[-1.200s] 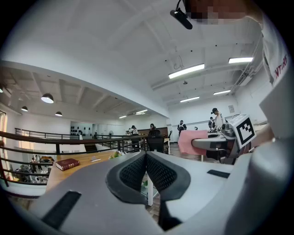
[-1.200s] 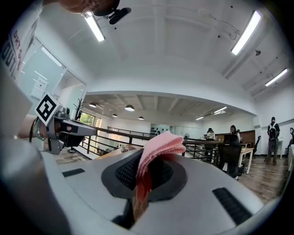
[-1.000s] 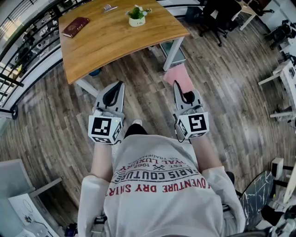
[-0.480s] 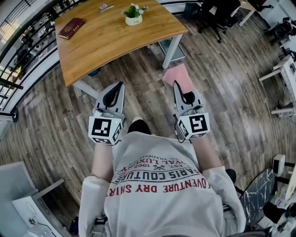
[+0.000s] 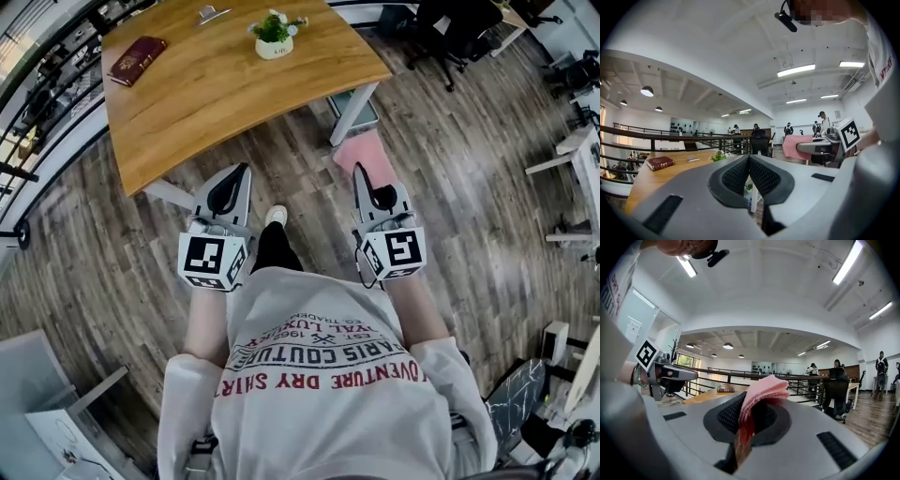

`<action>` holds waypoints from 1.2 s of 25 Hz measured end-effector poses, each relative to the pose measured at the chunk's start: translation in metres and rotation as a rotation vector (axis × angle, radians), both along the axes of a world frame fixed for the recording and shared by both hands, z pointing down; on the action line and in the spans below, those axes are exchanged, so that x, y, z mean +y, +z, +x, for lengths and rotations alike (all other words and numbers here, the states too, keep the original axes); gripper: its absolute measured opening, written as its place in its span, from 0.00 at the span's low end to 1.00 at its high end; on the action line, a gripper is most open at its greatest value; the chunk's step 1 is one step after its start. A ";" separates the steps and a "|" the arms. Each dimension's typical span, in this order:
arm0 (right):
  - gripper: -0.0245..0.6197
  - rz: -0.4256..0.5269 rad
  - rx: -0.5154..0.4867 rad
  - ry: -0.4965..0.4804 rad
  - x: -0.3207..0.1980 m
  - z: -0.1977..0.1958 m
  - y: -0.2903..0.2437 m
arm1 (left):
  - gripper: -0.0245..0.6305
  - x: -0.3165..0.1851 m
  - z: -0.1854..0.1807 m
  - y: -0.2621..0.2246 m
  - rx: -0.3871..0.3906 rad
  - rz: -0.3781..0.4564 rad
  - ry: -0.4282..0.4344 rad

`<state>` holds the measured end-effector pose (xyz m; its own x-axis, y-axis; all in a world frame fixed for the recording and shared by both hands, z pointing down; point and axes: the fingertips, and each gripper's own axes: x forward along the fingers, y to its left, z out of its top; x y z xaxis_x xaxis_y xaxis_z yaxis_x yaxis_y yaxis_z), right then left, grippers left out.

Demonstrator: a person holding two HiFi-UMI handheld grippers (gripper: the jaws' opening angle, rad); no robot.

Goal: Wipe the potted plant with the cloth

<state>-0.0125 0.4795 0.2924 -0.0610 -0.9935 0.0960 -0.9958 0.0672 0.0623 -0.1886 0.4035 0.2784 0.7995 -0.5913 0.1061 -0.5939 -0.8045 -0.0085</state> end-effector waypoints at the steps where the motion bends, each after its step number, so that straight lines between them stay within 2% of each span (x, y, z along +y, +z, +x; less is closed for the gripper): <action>1: 0.09 -0.005 0.000 0.001 -0.015 0.003 0.002 | 0.06 -0.015 0.003 0.001 0.003 -0.003 0.002; 12: 0.09 -0.034 0.028 0.018 -0.200 0.035 -0.007 | 0.06 -0.203 0.030 -0.004 0.031 -0.014 0.007; 16: 0.09 -0.038 0.021 0.032 -0.265 0.046 -0.008 | 0.06 -0.265 0.036 -0.004 0.019 -0.015 0.010; 24: 0.09 -0.081 0.004 0.007 -0.345 0.070 0.006 | 0.06 -0.333 0.052 0.010 -0.023 -0.052 -0.020; 30: 0.09 -0.122 -0.008 -0.055 -0.404 0.105 0.027 | 0.06 -0.374 0.079 0.033 -0.051 -0.094 -0.094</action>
<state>0.0929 0.0755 0.3199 -0.1161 -0.9696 0.2155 -0.9908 0.1282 0.0428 -0.1093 0.0297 0.3111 0.7332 -0.6488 0.2037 -0.6674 -0.7440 0.0325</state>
